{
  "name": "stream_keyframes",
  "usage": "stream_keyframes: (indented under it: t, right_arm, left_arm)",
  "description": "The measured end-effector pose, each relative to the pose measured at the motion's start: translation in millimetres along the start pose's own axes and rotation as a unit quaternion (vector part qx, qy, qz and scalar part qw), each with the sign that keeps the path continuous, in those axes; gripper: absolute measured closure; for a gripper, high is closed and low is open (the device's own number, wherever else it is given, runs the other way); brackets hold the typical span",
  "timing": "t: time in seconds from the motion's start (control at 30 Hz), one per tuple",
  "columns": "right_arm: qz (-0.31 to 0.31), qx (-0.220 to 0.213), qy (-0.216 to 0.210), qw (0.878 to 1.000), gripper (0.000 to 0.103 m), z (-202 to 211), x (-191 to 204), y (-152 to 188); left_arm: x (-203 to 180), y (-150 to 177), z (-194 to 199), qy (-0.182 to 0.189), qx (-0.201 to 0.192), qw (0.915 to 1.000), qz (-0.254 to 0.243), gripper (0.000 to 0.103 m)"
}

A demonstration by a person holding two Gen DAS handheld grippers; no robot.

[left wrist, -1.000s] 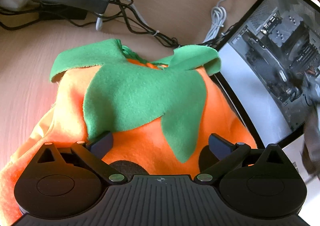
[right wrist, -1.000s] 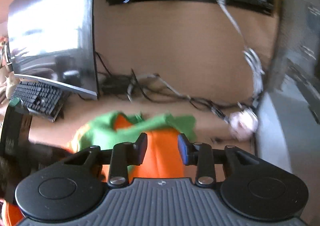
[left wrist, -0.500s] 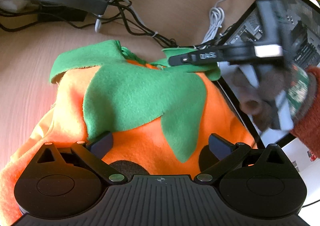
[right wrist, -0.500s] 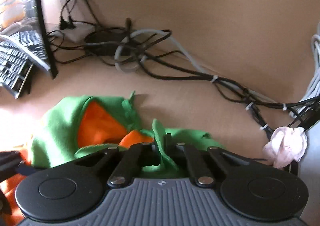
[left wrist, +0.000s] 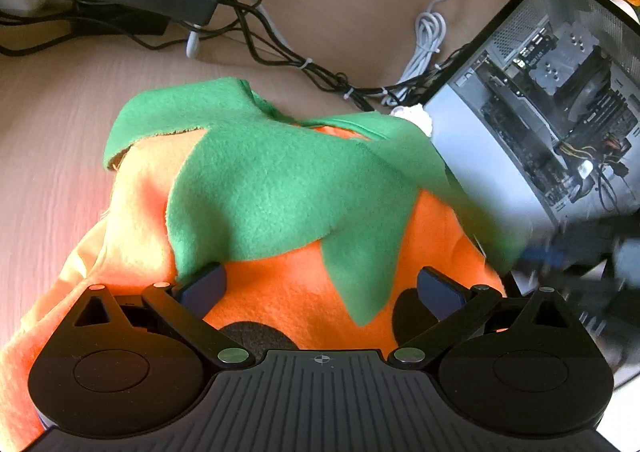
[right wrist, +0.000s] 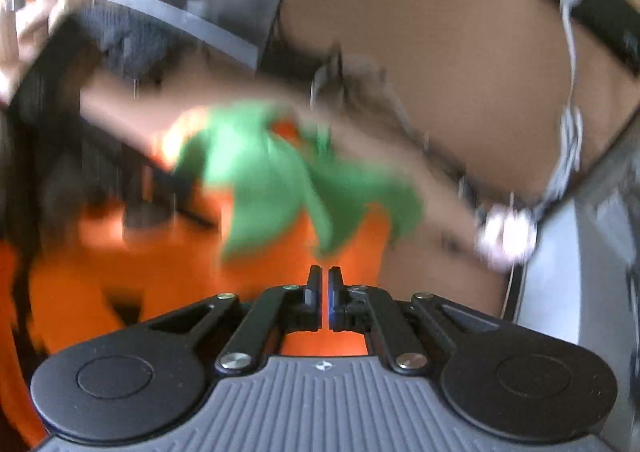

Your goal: Fold clothes

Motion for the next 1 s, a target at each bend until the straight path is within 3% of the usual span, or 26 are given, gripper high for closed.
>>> stream_keyframes:
  t: [0.07,0.13,0.27,0.4,0.47,0.53,0.67,0.73,0.83,0.93,1.0]
  right_arm:
    - [-0.012,0.016,-0.001,1.0,0.098,0,-1,13]
    - [-0.032,0.006,0.002,0.999,0.093,10,-4,14]
    - [-0.079,-0.057,0.002,0.995,0.076,38,-18,-10]
    - [-0.126,-0.117,-0.02,0.985,0.074,35,-25,-41]
    - [-0.135,-0.131,-0.039,0.981,0.074,18,-24,-50]
    - [-0.123,-0.122,-0.039,0.984,0.074,-10,-20,-55]
    - [-0.051,-0.073,0.054,0.995,0.074,-81,-26,-55]
    - [-0.059,-0.05,0.058,0.995,0.074,-112,-35,-52]
    - [-0.087,-0.066,0.047,0.993,0.07,-120,-46,-55]
    - [-0.098,-0.079,0.042,0.991,0.066,-101,-53,-52]
    - [-0.106,-0.096,0.04,0.989,0.056,-82,-58,-50]
  left_arm:
    - [0,0,0,0.0,0.0,1.0,-0.001,0.0]
    - [-1,1,0,-0.002,-0.001,1.0,-0.004,0.0]
    - [-4,0,4,-0.002,0.017,0.9998,-0.002,0.0]
    - [-7,-2,9,-0.002,0.035,0.9994,0.0,0.0]
    - [-15,-4,24,0.012,0.026,0.9993,-0.024,0.0]
    - [-21,-13,35,0.012,0.009,0.9986,-0.051,0.0]
    - [-26,-37,36,-0.009,-0.014,0.9973,-0.071,0.0]
    - [-22,-46,20,-0.031,-0.012,0.9971,-0.068,0.0]
    - [-8,-48,-10,-0.094,0.012,0.9936,-0.062,0.0]
    - [-4,-52,-15,-0.1,0.018,0.9924,-0.069,0.0]
    - [-20,-61,7,-0.056,-0.019,0.9949,-0.081,0.0]
Point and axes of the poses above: each gripper's, at about its wrist camera, not at the fingertips, and z roughly against the way its jaws point, x to its left, y to its underside, the point moved 7 cm from there along -z, roughly the way its jaws point, and after that the axes turned 3 degrees about x, right-handed, at the moved point
